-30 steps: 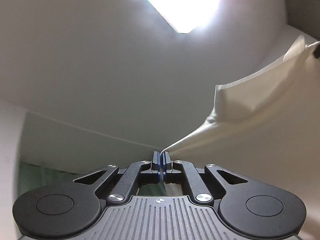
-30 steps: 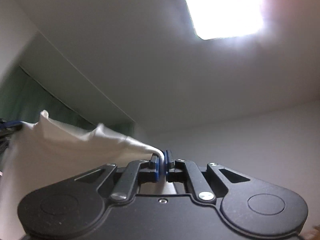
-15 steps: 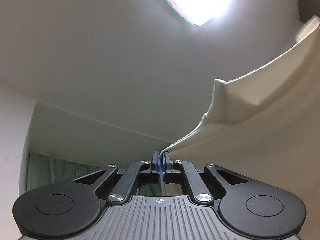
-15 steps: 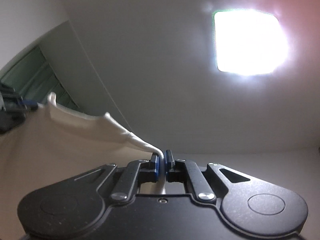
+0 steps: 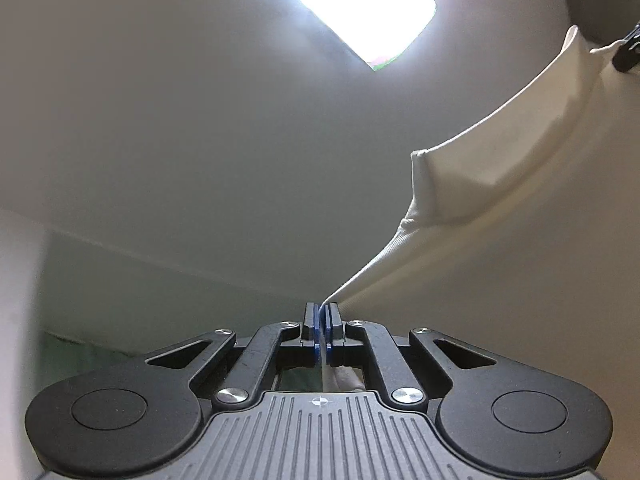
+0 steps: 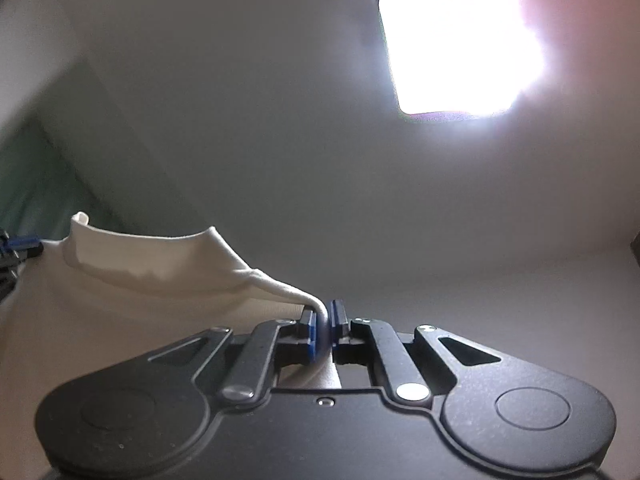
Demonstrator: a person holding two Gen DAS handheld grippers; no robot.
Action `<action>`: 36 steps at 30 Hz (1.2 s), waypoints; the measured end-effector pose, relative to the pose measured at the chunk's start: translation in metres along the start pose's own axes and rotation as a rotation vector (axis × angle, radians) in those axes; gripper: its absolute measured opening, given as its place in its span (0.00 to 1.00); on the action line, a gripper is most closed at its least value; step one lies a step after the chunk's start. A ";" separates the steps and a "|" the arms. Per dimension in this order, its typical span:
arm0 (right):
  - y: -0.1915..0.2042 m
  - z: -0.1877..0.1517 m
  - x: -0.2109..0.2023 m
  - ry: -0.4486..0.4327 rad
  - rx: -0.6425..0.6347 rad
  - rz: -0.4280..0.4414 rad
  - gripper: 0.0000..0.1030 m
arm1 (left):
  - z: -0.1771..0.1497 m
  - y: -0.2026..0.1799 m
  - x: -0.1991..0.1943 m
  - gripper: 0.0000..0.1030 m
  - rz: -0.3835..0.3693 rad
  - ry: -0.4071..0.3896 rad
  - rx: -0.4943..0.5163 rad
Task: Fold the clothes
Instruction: 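Raise the held shirt high with both grippers, stretching it between them, then lay the shirt flat on the bed and open both grippers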
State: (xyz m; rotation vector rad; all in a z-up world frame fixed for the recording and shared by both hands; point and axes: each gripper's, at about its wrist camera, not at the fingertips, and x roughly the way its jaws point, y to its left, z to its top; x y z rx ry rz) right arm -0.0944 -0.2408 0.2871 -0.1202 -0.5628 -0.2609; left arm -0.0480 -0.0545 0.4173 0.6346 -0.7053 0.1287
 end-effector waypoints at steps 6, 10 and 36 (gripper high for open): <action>0.007 -0.162 0.106 0.313 -0.008 0.004 0.07 | -0.111 -0.124 0.090 0.03 -0.240 0.235 0.038; 0.014 -0.288 0.167 0.502 -0.026 0.004 0.06 | -0.197 -0.234 0.149 0.03 -0.389 0.379 0.101; -0.012 -0.515 0.212 1.195 0.211 0.073 0.31 | -0.421 -0.340 -0.012 0.03 -0.682 1.027 -0.632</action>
